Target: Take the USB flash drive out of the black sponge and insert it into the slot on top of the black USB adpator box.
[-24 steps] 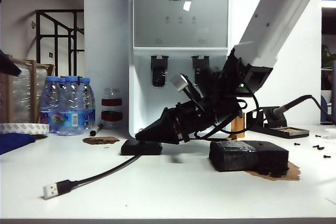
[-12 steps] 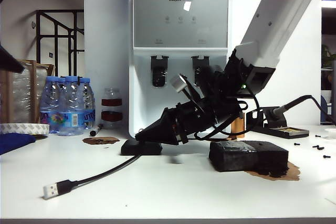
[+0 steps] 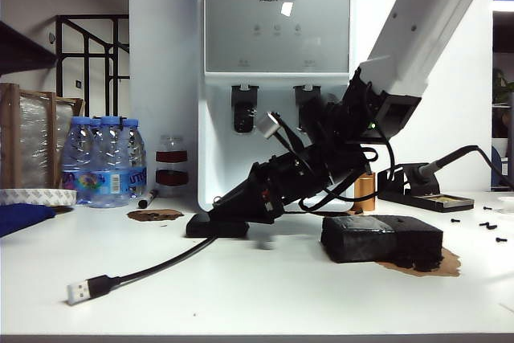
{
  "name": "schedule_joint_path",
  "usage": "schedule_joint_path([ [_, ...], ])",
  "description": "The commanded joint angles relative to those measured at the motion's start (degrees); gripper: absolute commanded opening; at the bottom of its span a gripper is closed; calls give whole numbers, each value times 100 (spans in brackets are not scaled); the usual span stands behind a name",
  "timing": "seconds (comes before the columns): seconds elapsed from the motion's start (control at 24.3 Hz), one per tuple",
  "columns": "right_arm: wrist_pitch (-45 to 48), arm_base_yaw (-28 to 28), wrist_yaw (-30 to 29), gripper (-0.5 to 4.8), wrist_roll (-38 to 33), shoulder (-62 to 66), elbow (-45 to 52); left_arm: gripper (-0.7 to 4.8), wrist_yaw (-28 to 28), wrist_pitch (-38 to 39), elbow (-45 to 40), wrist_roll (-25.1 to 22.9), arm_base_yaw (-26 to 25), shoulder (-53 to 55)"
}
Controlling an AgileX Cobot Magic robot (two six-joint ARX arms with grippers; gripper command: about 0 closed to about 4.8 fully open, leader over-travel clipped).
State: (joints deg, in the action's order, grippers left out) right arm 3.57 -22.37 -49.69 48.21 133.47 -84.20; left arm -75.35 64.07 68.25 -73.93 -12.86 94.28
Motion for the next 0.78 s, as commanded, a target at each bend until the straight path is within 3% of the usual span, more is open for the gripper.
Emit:
schedule_joint_path([
  [0.04, -728, 4, 444, 224, -149, 72, 136, -4, -586, -22, 9, -7, -17, -44],
  [0.16, -728, 13, 330, 252, -236, -31, 136, -4, -828, -31, 42, -11, -17, -125],
  [0.41, -728, 66, 260, 253, -332, -284, 138, -4, -953, -26, 614, -7, -22, -420],
  [0.49, -634, 76, 210, 261, -341, -444, 243, -4, -807, -24, 909, 164, -22, -557],
  [0.66, 393, 142, 166, 263, -715, -809, 866, -4, -313, -142, 1456, 555, -22, -870],
  [0.78, 999, 208, 179, 315, -992, -1054, 1263, -4, -214, -492, 1790, 1320, -22, -1008],
])
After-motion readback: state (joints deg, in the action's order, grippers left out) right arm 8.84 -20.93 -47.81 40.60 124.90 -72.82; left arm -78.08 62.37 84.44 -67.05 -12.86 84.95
